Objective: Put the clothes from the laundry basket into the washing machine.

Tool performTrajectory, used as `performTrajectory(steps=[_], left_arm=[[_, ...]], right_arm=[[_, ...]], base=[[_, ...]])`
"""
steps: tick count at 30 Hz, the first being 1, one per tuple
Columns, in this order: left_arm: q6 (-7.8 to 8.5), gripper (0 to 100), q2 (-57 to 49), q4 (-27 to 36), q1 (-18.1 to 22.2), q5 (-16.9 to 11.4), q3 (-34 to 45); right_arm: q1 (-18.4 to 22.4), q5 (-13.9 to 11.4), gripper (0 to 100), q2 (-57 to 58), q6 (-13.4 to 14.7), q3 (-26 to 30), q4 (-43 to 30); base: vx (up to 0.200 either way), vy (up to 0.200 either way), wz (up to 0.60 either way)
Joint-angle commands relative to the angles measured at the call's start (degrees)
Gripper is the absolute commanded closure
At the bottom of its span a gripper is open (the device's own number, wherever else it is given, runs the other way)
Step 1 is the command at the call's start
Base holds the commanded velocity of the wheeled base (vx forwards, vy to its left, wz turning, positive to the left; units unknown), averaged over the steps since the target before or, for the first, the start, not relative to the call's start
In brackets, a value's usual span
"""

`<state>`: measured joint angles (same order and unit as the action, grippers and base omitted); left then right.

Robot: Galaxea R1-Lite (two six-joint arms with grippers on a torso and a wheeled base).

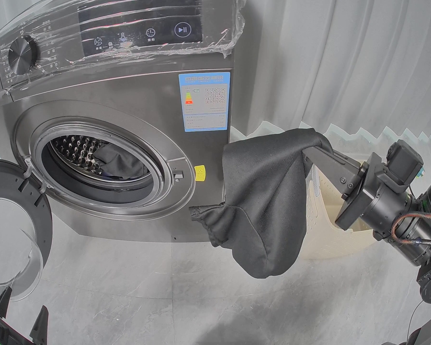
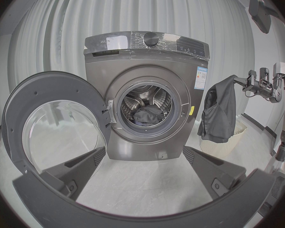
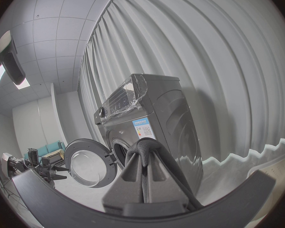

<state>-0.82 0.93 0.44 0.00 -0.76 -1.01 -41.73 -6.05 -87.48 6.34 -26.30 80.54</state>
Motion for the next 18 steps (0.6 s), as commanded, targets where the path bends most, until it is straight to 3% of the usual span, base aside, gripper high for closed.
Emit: performTrajectory(steps=[1,9,18], left_arm=[[-0.06,0,-0.8,0.0,0.0,0.0,0.8],[-0.15,0,-0.8,0.0,0.0,0.0,0.8],[0.03,0,-0.8,0.0,0.0,0.0,0.8]], right_arm=[[0.0,0.0,100,-0.1,0.0,0.2,0.1],[0.0,0.1,100,-0.5,0.1,0.0,0.1],[0.0,0.2,100,-0.6,0.3,0.2,0.1]], base=[[-0.200,0.000,0.00],[-0.200,0.000,0.00],[0.000,0.000,0.00]])
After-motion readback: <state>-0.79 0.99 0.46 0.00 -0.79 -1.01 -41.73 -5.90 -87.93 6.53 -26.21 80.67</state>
